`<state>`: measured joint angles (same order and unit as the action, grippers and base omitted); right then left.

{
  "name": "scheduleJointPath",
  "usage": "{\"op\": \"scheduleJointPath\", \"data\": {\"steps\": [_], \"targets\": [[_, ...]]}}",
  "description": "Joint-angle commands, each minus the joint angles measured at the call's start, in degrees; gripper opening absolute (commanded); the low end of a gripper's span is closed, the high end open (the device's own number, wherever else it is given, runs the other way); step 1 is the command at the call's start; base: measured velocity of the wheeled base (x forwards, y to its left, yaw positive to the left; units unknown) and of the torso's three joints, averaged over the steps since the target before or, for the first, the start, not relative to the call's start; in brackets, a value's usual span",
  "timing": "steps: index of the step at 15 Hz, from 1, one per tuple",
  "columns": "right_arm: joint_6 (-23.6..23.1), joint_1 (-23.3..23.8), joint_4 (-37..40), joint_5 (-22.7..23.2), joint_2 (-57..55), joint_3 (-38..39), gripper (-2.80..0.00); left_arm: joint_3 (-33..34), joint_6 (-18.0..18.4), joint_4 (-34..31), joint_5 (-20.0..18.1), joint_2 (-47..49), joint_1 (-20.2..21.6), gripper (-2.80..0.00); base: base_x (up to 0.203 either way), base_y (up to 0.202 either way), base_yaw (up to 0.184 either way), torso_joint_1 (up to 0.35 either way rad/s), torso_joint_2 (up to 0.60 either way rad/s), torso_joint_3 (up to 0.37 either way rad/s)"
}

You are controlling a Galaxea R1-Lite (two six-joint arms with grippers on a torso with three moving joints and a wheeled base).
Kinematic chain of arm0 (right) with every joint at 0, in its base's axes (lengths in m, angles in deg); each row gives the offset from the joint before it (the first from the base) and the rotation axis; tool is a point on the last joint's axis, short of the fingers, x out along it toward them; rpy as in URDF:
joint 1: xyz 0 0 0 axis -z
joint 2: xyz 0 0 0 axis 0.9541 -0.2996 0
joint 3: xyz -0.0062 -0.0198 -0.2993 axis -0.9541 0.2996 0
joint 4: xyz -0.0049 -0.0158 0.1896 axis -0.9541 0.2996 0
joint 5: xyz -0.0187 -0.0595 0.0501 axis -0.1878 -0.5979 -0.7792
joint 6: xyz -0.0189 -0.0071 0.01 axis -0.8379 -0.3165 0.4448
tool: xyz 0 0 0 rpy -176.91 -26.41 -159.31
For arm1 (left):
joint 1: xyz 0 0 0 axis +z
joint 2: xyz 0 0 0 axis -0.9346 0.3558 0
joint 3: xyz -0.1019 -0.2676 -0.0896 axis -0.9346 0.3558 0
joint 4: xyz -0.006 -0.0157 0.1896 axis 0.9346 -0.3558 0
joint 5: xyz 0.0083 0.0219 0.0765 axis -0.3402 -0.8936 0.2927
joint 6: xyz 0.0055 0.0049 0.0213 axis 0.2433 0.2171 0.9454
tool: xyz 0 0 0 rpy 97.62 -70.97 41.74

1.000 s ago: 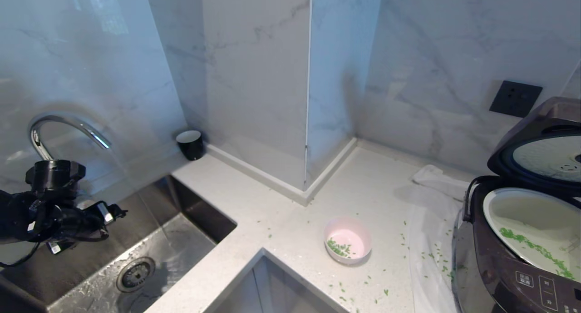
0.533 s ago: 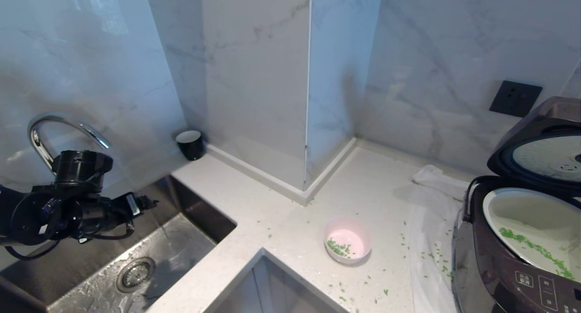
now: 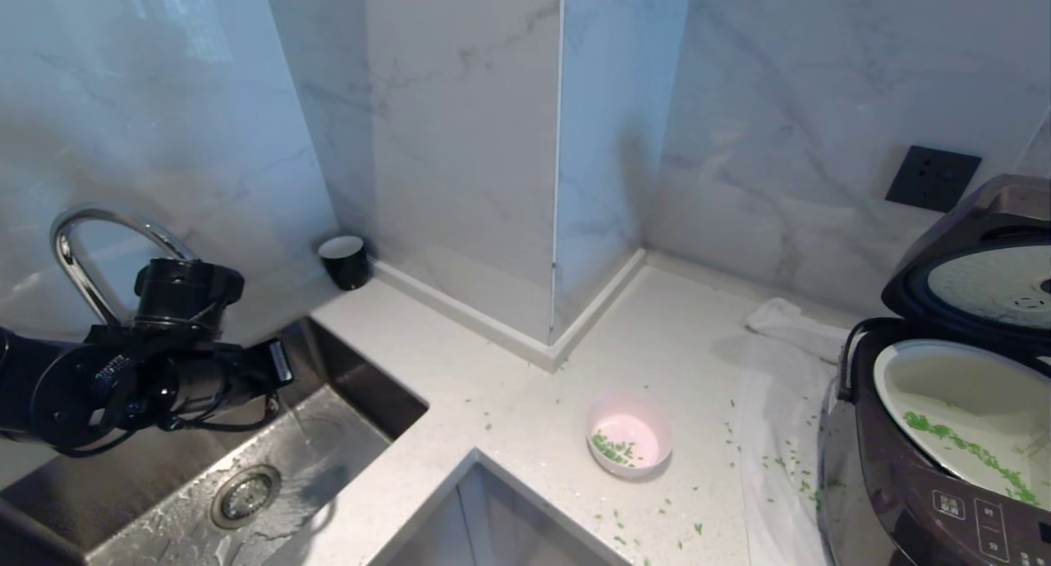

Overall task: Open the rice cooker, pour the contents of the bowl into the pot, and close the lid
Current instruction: Pick up the bowl on the table

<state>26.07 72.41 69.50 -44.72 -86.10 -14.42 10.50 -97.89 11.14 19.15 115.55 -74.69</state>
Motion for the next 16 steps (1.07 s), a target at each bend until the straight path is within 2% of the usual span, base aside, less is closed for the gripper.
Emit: {"op": "scheduleJointPath", "data": {"steps": [1,5,9,13,16], "targets": [[0.0,0.0,0.0,0.0,0.0,0.0,-2.8,-0.6,-0.2,0.1,0.1,0.2,-1.9,-2.8,0.0,0.0,0.0,0.0,0.0,0.0],[-0.1,0.0,0.0,0.0,0.0,0.0,-2.8,-1.7,-0.2,0.1,0.1,0.9,-3.9,-2.8,0.0,0.0,0.0,0.0,0.0,0.0],[-0.1,0.0,0.0,0.0,0.0,0.0,-2.8,-3.1,-0.3,-0.4,0.2,0.9,-9.5,-2.8,0.0,0.0,0.0,0.0,0.0,0.0],[0.0,0.0,0.0,0.0,0.0,0.0,-2.8,-9.9,-2.5,-5.7,0.2,3.0,-14.5,-2.8,0.0,0.0,0.0,0.0,0.0,0.0],[0.0,0.0,0.0,0.0,0.0,0.0,-2.8,-14.0,-3.6,-6.5,0.3,6.0,-18.8,-2.8,0.0,0.0,0.0,0.0,0.0,0.0]]}}
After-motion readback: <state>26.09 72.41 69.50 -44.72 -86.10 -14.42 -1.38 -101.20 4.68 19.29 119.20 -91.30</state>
